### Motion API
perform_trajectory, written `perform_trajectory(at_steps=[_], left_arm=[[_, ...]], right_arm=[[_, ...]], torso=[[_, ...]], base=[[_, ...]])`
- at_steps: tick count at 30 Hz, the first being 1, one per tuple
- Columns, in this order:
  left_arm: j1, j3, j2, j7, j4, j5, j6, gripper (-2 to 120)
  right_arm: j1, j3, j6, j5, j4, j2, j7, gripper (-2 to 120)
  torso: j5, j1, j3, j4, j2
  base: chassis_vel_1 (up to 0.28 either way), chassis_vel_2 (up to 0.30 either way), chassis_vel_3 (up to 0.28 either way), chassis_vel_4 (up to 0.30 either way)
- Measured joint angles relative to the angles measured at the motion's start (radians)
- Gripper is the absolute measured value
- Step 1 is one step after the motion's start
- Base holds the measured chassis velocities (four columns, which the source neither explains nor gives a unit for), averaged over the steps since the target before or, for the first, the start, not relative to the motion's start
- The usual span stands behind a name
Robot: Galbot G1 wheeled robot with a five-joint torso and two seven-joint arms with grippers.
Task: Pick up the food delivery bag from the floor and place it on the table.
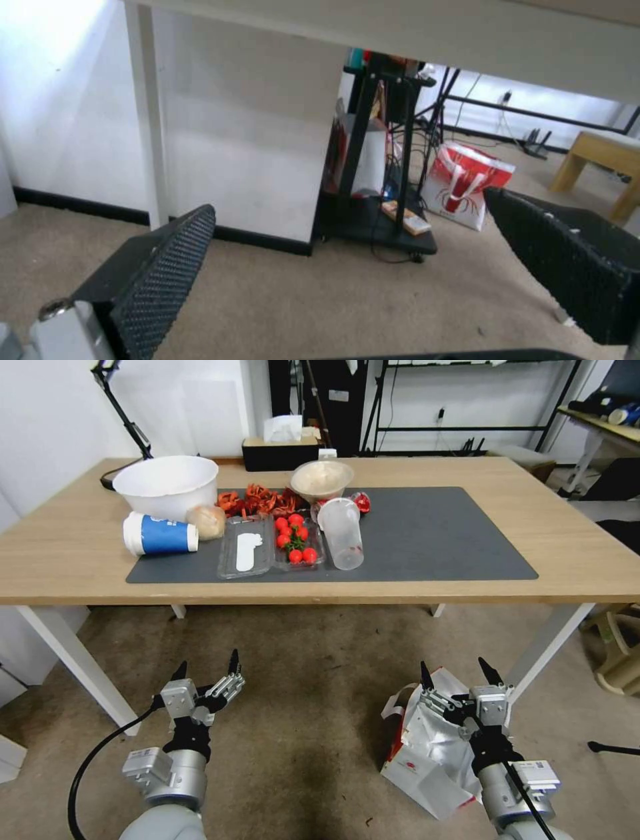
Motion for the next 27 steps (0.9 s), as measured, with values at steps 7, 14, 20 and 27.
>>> perform_trajectory(at_steps=[7, 14, 20, 27], left_arm=[[-0.001, 0.002, 0.001, 0.000, 0.004, 0.001, -0.003, 100], [-0.004, 0.002, 0.001, 0.001, 0.008, 0.000, -0.004, 100], [-0.005, 0.004, 0.001, 0.002, 0.009, 0.000, -0.004, 100], [-0.004, 0.001, 0.001, 0.002, 0.010, 0.001, -0.004, 100]], right_arm=[[0.003, 0.000, 0.000, -0.001, -0.003, 0.000, 0.000, 100], [0.006, -0.001, 0.000, -0.003, -0.009, 0.000, 0.001, 100], [0.006, 0.000, 0.000, -0.003, -0.010, 0.000, 0.002, 100], [0.007, -0.001, 0.000, -0.004, -0.011, 0.000, 0.002, 100]], torso=[[-0.0001, -0.011, -0.018, 0.0000, -0.028], [0.0000, -0.021, -0.035, 0.0000, -0.056], [0.0000, -0.031, -0.052, 0.0000, -0.082], [0.0000, -0.039, -0.068, 0.0000, -0.108]], base=[[0.000, 0.000, 0.000, 0.000], [0.000, 0.000, 0.000, 0.000], [0.000, 0.000, 0.000, 0.000], [0.000, 0.000, 0.000, 0.000]])
